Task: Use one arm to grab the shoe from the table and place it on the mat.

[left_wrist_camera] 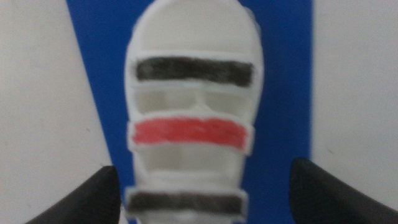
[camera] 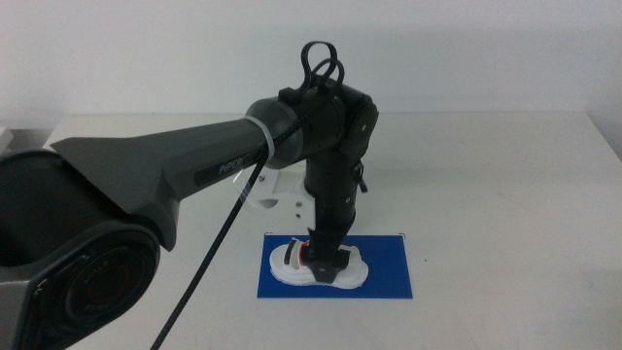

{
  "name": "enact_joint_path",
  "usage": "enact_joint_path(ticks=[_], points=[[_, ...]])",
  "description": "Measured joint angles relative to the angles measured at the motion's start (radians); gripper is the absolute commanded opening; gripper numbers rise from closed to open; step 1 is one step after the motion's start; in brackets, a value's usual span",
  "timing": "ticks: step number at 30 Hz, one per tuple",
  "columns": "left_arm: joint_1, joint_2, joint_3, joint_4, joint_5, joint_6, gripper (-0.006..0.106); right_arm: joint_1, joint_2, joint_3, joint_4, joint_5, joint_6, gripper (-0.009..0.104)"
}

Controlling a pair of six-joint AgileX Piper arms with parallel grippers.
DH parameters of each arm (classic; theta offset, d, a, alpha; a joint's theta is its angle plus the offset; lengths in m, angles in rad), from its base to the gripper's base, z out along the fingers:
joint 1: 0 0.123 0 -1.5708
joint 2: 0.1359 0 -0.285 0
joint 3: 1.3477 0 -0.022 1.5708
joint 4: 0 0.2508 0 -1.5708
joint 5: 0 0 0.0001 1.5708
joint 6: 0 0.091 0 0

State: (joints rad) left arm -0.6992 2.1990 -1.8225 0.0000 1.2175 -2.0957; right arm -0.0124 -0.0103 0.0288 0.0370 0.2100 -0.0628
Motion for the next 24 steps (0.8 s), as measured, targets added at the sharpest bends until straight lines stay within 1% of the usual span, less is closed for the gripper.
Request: enact_joint_path(ticks=[4,7,12,14,16,19,21,23,24], points=[[0.0,-0.025,-0.031,0.023,-0.001,0.007,0.094,0.0,0.0,0.0,0.0,0.0,0.0,0.064],[0.001,-0.086,-0.034,0.059,0.0,0.05,0.094,0.0,0.0,0.0,0.0,0.0,0.0,0.064],[0.001,-0.209,-0.037,0.164,0.006,0.103,0.094,0.0,0.0,0.0,0.0,0.0,0.0,0.064],[0.001,-0.247,-0.04,0.189,0.012,0.138,0.094,0.0,0.0,0.0,0.0,0.0,0.0,0.064],[0.001,-0.282,-0.042,0.203,0.016,0.221,0.094,0.0,0.0,0.0,0.0,0.0,0.0,0.064],[0.001,-0.331,-0.042,0.245,0.02,0.447,0.094,0.0,0.0,0.0,0.0,0.0,0.0,0.064],[0.002,-0.373,-0.042,0.307,0.022,0.655,0.094,0.0,0.0,0.0,0.0,0.0,0.0,0.064],[0.003,-0.417,-0.042,0.397,0.023,0.873,0.094,0.0,0.0,0.0,0.0,0.0,0.0,0.064],[0.004,-0.443,-0.042,0.438,0.023,0.952,0.094,0.0,0.0,0.0,0.0,0.0,0.0,0.064]])
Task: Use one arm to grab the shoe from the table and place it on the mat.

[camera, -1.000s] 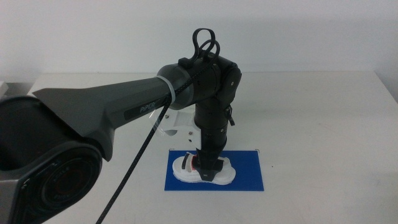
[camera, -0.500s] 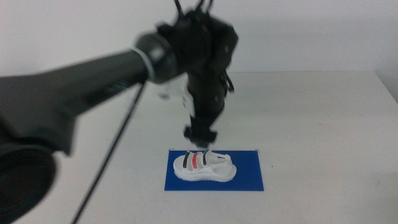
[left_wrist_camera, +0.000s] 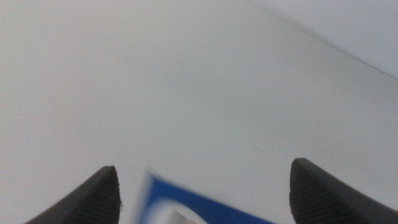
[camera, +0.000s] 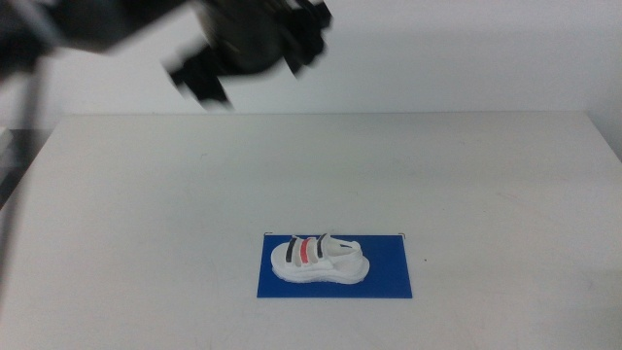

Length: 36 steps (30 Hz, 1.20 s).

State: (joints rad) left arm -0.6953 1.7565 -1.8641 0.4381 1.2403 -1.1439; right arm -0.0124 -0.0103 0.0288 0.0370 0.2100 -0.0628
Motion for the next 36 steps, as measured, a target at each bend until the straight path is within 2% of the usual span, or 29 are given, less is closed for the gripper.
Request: enact_joint_path(ticks=[4,7,9,12,15,21,23,28,36], points=[[0.004,-0.093,0.0,0.107,0.007,0.399,0.094,0.0,0.0,0.0,0.0,0.0,0.0,0.064],[0.005,-0.14,0.003,0.16,0.008,0.618,0.094,0.0,0.0,0.0,0.0,0.0,0.0,0.064],[0.005,-0.184,0.033,0.189,0.007,0.704,0.094,0.0,0.0,0.0,0.0,0.0,0.0,0.064],[0.023,-0.285,0.124,0.213,0.007,0.744,0.094,0.0,0.0,0.0,0.0,0.0,0.0,0.064],[0.111,-0.406,0.255,0.175,-0.03,0.751,0.094,0.0,0.0,0.0,0.0,0.0,0.0,0.064],[0.396,-0.634,0.555,-0.037,-0.263,0.844,0.094,0.0,0.0,0.0,0.0,0.0,0.0,0.064],[0.471,-0.719,0.661,-0.081,-0.352,0.872,0.094,0.0,0.0,0.0,0.0,0.0,0.0,0.064],[0.591,-0.918,0.902,-0.113,-0.525,0.893,0.094,0.0,0.0,0.0,0.0,0.0,0.0,0.064],[0.605,-1.21,1.084,-0.123,-0.596,0.898,0.094,0.0,0.0,0.0,0.0,0.0,0.0,0.064]])
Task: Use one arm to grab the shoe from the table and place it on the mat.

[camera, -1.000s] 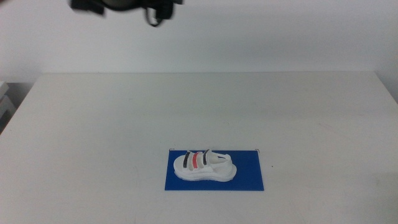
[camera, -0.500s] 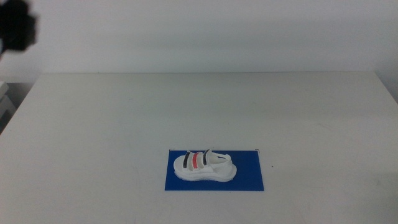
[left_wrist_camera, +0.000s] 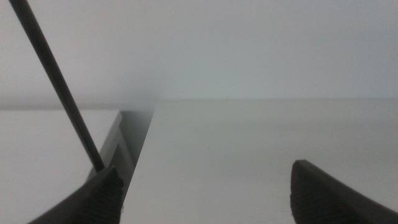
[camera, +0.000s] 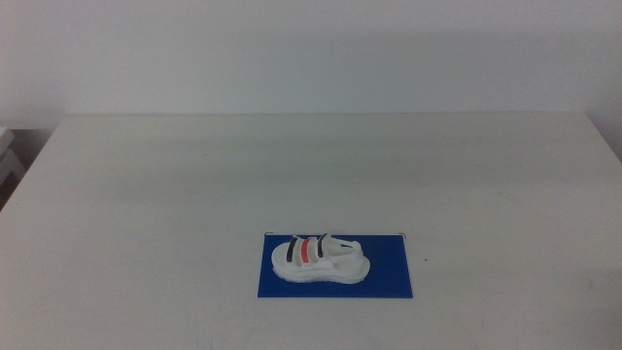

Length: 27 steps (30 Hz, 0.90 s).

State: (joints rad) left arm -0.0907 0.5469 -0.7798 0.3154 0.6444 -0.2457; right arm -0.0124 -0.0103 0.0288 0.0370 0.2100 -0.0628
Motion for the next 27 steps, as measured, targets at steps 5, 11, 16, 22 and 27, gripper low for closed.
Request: enact_joint_path(ticks=[5,11,16,22,27], points=[[0.0,-0.136,0.22,-0.025,-0.193,0.016,0.094,0.0,0.0,0.0,0.0,0.0,0.0,0.064],[0.003,-0.305,0.519,-0.111,-0.381,0.088,0.094,0.0,0.0,0.0,0.0,0.0,0.0,0.064],[0.029,-0.476,0.687,-0.226,-0.426,0.157,0.094,0.0,0.0,0.0,0.0,0.0,0.0,0.064],[0.037,-0.557,0.799,-0.285,-0.446,0.176,0.094,0.0,0.0,0.0,0.0,0.0,0.0,0.064],[0.037,-0.557,0.809,-0.304,-0.494,0.179,0.094,0.0,0.0,0.0,0.0,0.0,0.0,0.064]])
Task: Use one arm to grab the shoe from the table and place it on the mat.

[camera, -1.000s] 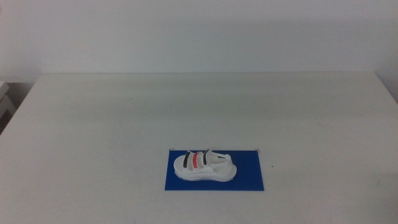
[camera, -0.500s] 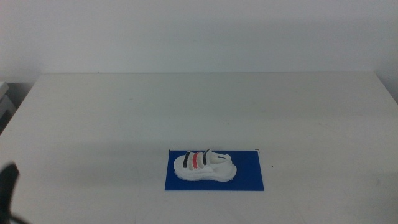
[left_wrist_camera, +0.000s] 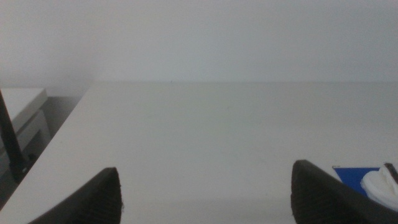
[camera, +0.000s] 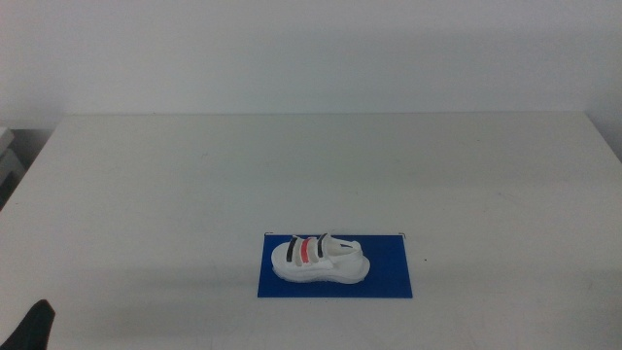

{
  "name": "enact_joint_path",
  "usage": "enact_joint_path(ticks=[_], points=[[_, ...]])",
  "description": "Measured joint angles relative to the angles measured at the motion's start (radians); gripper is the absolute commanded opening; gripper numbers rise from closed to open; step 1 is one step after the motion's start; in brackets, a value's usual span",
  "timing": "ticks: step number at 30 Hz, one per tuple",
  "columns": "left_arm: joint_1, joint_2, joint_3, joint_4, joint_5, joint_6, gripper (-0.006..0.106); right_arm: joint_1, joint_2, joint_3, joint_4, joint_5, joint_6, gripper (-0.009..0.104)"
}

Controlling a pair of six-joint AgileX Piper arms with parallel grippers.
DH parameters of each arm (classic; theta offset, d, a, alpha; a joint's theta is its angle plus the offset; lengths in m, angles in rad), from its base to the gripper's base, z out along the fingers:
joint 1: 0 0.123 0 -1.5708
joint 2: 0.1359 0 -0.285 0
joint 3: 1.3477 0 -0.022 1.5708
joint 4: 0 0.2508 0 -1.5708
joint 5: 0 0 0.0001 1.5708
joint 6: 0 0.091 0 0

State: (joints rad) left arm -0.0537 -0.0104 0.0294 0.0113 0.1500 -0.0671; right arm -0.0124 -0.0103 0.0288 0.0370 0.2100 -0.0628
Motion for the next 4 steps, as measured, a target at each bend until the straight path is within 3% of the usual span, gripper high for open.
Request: enact_joint_path(ticks=[4], points=[[0.0,-0.002,0.0,-0.011,-0.006,0.0,0.094,0.0,0.0,0.0,0.0,0.0,0.0,0.064]])
